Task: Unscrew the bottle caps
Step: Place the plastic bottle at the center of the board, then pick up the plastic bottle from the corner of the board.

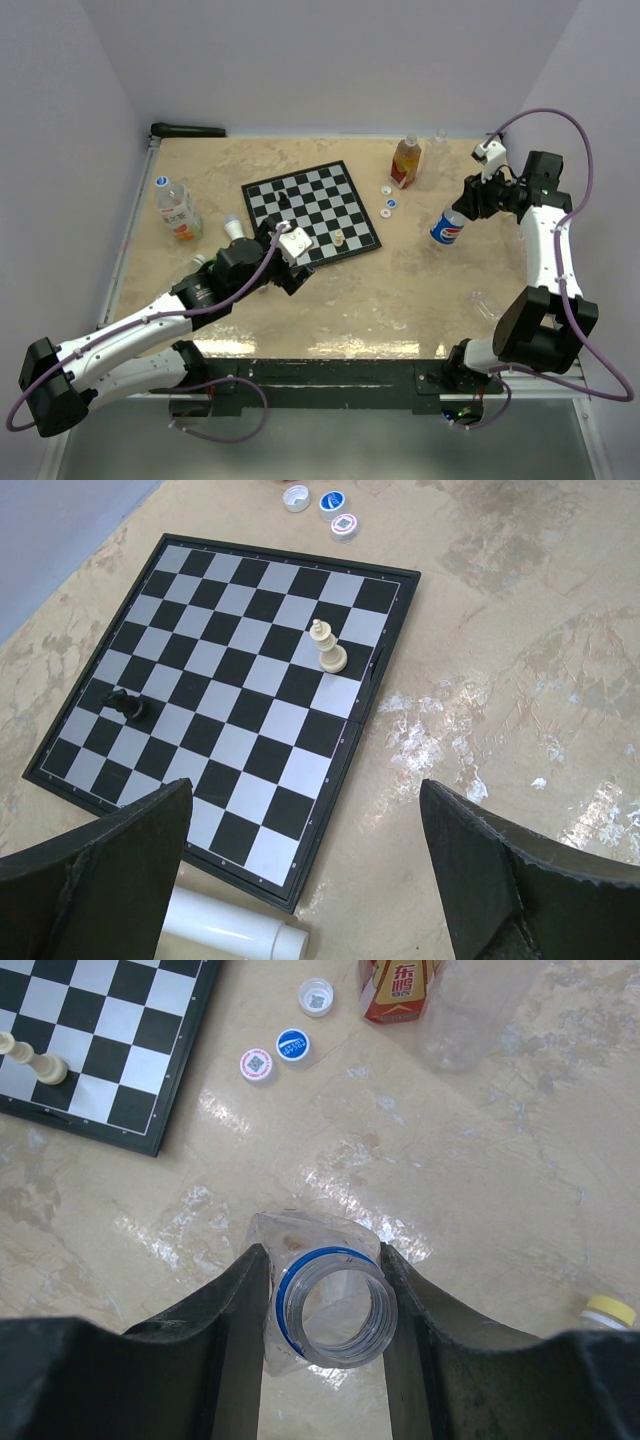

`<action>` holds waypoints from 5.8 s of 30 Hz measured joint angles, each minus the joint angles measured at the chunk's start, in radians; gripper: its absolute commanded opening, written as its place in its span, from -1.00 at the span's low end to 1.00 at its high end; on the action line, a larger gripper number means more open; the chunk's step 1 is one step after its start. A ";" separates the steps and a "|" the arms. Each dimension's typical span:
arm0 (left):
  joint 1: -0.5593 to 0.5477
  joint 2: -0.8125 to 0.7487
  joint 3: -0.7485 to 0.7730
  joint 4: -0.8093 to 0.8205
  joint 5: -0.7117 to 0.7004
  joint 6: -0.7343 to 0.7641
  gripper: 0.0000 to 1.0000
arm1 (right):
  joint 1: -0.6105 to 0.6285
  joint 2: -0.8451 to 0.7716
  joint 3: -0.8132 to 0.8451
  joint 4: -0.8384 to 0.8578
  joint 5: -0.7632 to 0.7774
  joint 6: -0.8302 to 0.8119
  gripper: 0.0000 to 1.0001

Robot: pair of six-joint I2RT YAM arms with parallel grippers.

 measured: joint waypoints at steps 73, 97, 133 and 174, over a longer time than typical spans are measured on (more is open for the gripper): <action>0.000 0.001 0.000 0.000 0.000 0.000 1.00 | 0.021 0.172 0.146 0.040 -0.019 0.037 -0.77; 0.000 0.004 -0.006 0.000 0.000 0.008 1.00 | 0.200 0.333 0.262 0.230 0.163 0.124 -0.59; 0.000 0.004 -0.006 0.000 0.000 0.008 1.00 | 0.201 0.311 0.181 0.269 0.144 0.062 0.67; 0.000 0.003 -0.006 0.000 0.000 0.008 1.00 | 0.025 -0.089 0.054 -0.014 0.190 -0.164 0.96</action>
